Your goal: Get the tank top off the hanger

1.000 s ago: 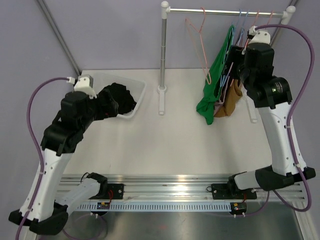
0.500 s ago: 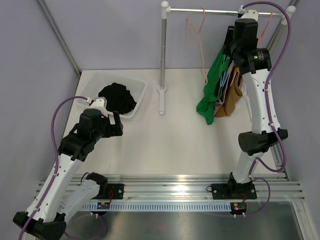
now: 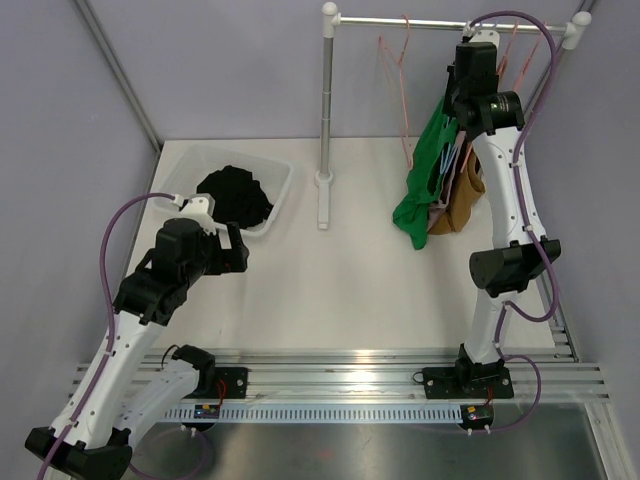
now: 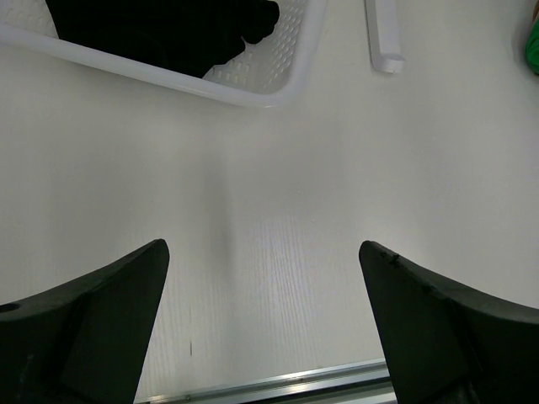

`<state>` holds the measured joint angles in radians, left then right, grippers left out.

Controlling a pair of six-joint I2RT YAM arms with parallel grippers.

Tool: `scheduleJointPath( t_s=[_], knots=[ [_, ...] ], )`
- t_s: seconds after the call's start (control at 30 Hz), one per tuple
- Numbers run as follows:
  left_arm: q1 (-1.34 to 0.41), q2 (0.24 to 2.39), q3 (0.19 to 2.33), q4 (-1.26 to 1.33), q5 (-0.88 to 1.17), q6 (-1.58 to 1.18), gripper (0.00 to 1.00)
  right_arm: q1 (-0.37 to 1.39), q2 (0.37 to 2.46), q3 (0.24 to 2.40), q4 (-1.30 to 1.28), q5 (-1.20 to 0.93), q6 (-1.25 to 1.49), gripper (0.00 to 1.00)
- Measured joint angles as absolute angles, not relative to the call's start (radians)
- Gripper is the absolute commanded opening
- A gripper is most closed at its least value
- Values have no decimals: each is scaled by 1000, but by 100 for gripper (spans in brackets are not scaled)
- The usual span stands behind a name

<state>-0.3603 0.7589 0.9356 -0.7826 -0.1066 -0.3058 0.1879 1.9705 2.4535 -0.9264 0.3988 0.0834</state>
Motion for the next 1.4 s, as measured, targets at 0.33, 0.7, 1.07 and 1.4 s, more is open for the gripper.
scheduleJointPath(
  t_s=[0.33,0.7,1.07,1.4],
  knots=[
    [-360,759,936,-782,-91,-303,99,187,1978,2453,-925,398,82,0],
    [-360,762,935,-767,-73,-303,99,187,1940,2464,-928,287,102,0],
    [-360,769,935,-765,-71,-303,99,188,1745,2367,-967,138,153,0],
    [-363,768,935,-757,-61,-340,99,216,1360,1867,-937,31,192,0]
  ],
)
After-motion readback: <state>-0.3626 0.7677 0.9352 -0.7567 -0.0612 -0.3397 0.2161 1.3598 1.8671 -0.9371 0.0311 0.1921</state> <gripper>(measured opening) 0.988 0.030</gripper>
